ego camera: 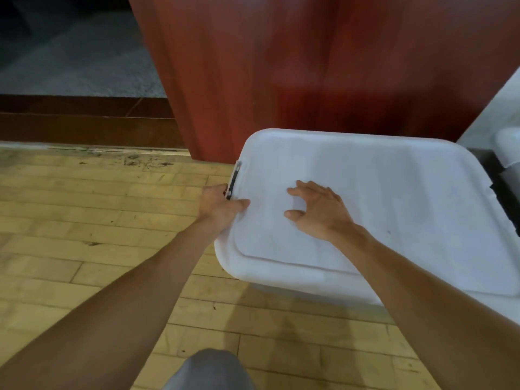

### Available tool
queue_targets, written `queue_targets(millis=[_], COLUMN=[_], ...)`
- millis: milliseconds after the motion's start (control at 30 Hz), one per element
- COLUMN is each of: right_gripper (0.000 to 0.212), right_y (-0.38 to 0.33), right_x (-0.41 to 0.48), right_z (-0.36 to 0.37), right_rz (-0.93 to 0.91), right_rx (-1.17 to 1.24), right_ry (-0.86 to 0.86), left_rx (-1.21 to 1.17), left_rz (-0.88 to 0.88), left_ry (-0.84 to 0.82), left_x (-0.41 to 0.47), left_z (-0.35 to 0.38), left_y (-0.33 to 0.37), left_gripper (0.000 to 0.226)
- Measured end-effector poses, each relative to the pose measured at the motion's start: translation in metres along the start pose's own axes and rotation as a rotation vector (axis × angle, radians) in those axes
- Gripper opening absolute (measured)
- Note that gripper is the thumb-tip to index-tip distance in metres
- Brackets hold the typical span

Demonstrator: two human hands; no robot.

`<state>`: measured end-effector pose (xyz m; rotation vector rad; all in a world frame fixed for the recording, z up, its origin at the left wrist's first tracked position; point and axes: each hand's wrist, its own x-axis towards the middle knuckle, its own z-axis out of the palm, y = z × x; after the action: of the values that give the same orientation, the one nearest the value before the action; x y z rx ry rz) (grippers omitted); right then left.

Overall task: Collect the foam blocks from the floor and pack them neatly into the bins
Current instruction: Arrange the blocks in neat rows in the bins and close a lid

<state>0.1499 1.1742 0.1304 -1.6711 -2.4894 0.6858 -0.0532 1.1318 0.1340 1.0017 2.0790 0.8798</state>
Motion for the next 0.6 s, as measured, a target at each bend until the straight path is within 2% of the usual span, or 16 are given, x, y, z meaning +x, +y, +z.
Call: queue_targets(millis=[67, 133, 300, 400, 467, 533, 600], right_gripper=[0.057, 0.057, 0.058, 0.058, 0.058, 0.059, 0.055], right_y=[0.002, 0.001, 0.000, 0.000, 0.004, 0.009, 0.018], right_x=[0.000, 0.000, 0.002, 0.002, 0.000, -0.003, -0.009], right_z=[0.000, -0.002, -0.007, -0.006, -0.007, -0.013, -0.025], right_rz=[-0.012, -0.019, -0.023, -0.030, -0.052, -0.107, -0.115], right_rx=[-0.013, -0.017, -0.034, -0.029, 0.001, 0.025, 0.094], right_ry=[-0.005, -0.013, -0.017, 0.006, -0.007, -0.074, -0.105], left_rx=[0.174, 0.265, 0.607, 0.723, 0.893, 1.045, 1.012], left_rz=[0.115, 0.146, 0.251, 0.252, 0.241, 0.326, 0.489], left_ry=[-0.064, -0.110, -0.018, -0.014, -0.018, 0.034, 0.050], left_x=[0.000, -0.001, -0.007, -0.009, -0.013, -0.018, -0.025], left_z=[-0.002, -0.004, 0.004, 0.005, 0.006, 0.008, 0.013], left_y=[-0.002, -0.002, 0.004, 0.004, 0.009, 0.015, 0.026], left_gripper=[0.033, 0.036, 0.049, 0.051, 0.053, 0.055, 0.059])
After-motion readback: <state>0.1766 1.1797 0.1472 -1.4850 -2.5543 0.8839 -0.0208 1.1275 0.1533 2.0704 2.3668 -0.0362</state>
